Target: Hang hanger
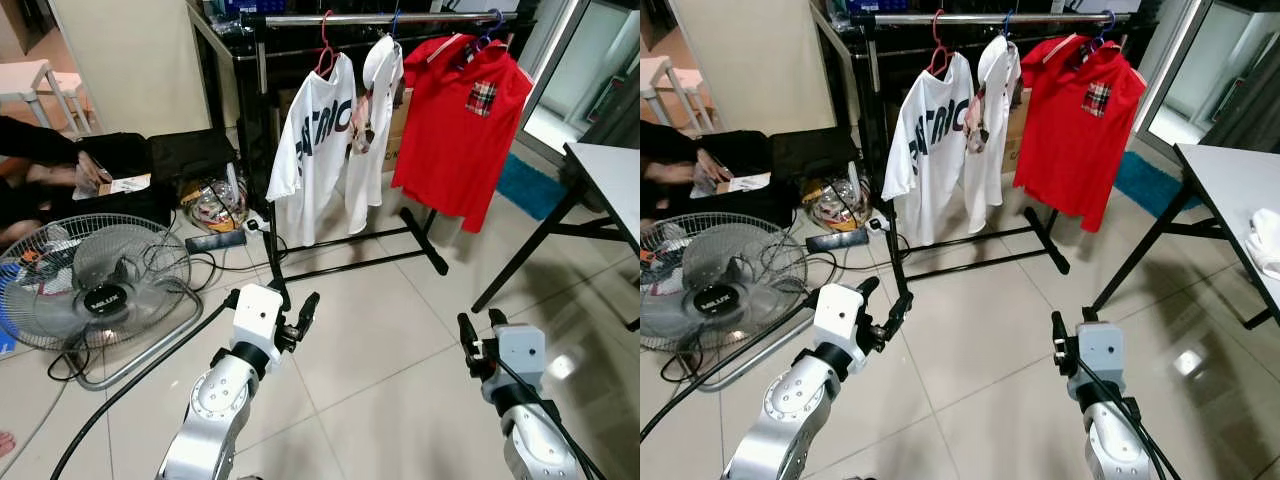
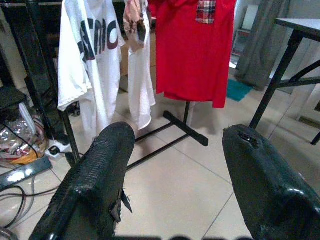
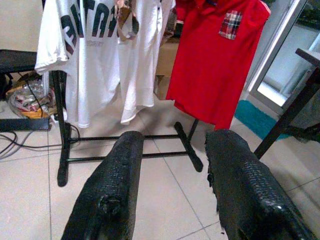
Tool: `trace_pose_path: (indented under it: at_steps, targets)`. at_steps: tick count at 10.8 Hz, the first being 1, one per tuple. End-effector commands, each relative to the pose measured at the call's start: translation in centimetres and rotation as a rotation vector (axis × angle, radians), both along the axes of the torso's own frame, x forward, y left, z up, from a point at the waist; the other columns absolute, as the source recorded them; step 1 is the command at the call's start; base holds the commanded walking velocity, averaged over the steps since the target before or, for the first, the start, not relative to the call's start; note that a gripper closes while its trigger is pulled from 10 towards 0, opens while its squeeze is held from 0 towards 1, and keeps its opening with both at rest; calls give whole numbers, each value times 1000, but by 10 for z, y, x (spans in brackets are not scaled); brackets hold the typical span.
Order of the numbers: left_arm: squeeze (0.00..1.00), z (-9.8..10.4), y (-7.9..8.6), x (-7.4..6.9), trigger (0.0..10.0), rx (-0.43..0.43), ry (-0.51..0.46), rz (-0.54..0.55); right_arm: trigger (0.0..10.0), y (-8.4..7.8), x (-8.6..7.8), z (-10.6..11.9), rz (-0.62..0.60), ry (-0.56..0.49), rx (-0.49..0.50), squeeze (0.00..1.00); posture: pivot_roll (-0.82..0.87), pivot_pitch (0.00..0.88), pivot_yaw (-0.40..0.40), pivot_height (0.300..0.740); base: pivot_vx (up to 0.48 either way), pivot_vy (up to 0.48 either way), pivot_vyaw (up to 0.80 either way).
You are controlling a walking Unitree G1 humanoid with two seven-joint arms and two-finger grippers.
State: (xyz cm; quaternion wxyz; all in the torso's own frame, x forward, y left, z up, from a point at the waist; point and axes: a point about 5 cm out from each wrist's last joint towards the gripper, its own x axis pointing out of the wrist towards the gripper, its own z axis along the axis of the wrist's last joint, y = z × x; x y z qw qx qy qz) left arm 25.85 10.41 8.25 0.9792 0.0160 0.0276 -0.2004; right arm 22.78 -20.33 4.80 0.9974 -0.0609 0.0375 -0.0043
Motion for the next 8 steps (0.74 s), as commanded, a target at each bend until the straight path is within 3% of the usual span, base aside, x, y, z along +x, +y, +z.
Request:
trace_pose_path:
  at_steps: [1, 8]
  targets:
    - [0, -1, 0, 1, 10000, 0, 6, 7, 10000, -5, 0, 0, -17, 3, -4, 0, 65, 65, -33, 740, 368, 0, 0]
    - [0, 1, 3, 5, 10000, 11, -3, 24, 10000, -4, 6, -3, 3, 10, -5, 0, 81, 48, -35, 740, 394, 0, 0]
